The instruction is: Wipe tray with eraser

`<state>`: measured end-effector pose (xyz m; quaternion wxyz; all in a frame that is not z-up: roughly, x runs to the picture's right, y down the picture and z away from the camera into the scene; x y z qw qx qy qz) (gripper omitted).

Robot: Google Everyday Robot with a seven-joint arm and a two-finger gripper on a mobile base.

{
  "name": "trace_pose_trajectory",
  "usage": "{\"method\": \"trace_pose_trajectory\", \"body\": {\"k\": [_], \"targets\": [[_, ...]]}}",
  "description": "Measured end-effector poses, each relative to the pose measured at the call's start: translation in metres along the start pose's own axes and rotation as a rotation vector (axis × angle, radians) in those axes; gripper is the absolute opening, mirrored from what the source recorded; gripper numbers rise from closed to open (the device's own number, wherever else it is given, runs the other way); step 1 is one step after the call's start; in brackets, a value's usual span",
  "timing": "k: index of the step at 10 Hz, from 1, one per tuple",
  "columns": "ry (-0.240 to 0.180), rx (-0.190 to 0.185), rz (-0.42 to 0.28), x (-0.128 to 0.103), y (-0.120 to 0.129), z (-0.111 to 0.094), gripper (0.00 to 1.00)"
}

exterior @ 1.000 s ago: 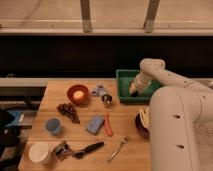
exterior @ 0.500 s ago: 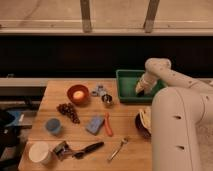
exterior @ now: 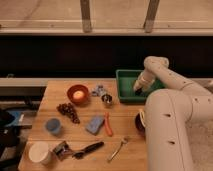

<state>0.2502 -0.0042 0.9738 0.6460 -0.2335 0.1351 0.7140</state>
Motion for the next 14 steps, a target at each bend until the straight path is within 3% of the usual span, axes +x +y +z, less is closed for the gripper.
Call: {"method": "trace_pose_trajectory", "body": {"k": [2, 4, 6, 9, 12, 14], "targets": [[-0.013, -0.030, -0.046, -0.002, 0.015, -0.011, 0.00], [-0.007, -0.058, -0.087, 0.011, 0.024, -0.025, 0.00], [0.020, -0.046, -0.094, 0.026, 0.017, -0.031, 0.00], [0.026, -0.003, -0.018, 0.041, -0.024, -0.043, 0.00], [-0.008, 0.013, 0.048, 0.016, -0.052, -0.046, 0.00], [-0.008, -0.009, 0.041, -0.003, -0.043, -0.033, 0.00]]}}
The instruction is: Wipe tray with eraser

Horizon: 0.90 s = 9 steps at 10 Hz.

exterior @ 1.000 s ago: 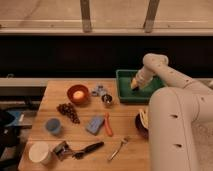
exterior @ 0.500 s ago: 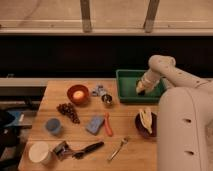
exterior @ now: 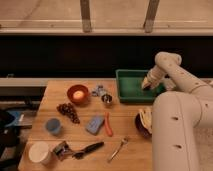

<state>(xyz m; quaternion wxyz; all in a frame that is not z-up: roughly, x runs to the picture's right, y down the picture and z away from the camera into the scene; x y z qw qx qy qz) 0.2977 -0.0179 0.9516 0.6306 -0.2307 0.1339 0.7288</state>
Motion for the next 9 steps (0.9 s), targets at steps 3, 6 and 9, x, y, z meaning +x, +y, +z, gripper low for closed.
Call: {"method": "trace_pose_trajectory", "body": {"k": [3, 6, 9], "targets": [[0.020, -0.045, -0.071, -0.008, 0.048, 0.018, 0.00], [0.039, -0.086, -0.139, 0.019, 0.076, 0.013, 0.00], [0.071, -0.074, -0.165, 0.054, 0.079, 0.004, 0.00]]}}
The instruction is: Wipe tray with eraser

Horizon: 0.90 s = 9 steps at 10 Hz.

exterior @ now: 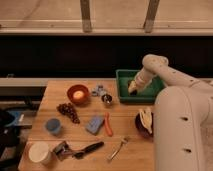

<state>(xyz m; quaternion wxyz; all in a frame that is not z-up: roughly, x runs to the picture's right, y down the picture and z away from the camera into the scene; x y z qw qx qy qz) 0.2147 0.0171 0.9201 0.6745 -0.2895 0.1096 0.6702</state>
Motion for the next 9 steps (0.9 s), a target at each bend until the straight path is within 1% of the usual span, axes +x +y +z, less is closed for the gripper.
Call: {"method": "trace_pose_trajectory", "body": {"k": [2, 3, 4, 5, 6, 7, 9], "targets": [[0.013, 0.035, 0.034, 0.016, -0.022, -0.007, 0.00], [0.012, 0.052, 0.069, 0.022, -0.037, -0.011, 0.00], [-0.005, 0.069, 0.115, 0.022, -0.056, -0.016, 0.00], [-0.016, 0.080, 0.140, 0.017, -0.069, -0.018, 0.00], [-0.030, 0.089, 0.160, 0.006, -0.081, -0.019, 0.00], [-0.034, 0.093, 0.172, -0.008, -0.088, -0.017, 0.00], [-0.033, 0.087, 0.161, -0.027, -0.082, -0.009, 0.00]]}}
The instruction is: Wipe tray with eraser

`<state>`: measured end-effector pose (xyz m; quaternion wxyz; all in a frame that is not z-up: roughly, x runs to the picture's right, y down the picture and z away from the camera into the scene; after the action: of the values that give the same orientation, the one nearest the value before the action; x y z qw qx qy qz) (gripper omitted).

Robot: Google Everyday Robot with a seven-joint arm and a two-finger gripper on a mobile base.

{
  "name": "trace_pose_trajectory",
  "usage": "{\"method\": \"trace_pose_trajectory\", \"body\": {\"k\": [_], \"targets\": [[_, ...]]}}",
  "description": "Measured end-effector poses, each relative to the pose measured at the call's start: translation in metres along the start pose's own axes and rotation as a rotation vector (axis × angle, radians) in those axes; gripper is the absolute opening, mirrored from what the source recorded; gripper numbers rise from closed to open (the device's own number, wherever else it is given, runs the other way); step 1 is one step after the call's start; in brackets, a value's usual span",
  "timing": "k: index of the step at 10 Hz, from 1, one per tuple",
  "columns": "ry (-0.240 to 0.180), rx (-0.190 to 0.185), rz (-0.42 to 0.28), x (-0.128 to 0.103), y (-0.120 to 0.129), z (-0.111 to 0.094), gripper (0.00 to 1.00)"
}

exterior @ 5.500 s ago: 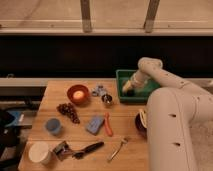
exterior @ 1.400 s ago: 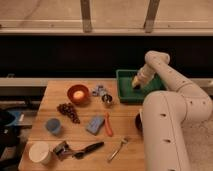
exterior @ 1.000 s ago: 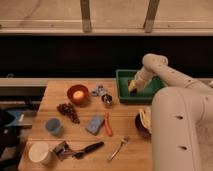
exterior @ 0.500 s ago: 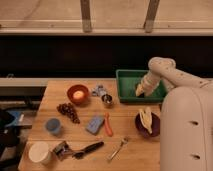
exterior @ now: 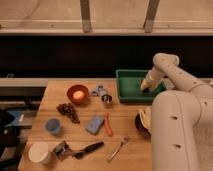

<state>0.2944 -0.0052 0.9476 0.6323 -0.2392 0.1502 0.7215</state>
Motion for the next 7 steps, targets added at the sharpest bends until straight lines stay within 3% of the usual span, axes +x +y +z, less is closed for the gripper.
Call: {"method": "trace_pose_trajectory", "body": {"k": [3, 4, 5, 7], "targets": [[0.006, -0.046, -0.062, -0.015, 0.052, 0.017, 0.00], [0.008, -0.077, -0.091, -0.016, 0.073, 0.021, 0.00], [0.011, -0.106, -0.118, -0.010, 0.090, 0.021, 0.00], [0.017, -0.121, -0.149, 0.003, 0.110, 0.021, 0.00]]}}
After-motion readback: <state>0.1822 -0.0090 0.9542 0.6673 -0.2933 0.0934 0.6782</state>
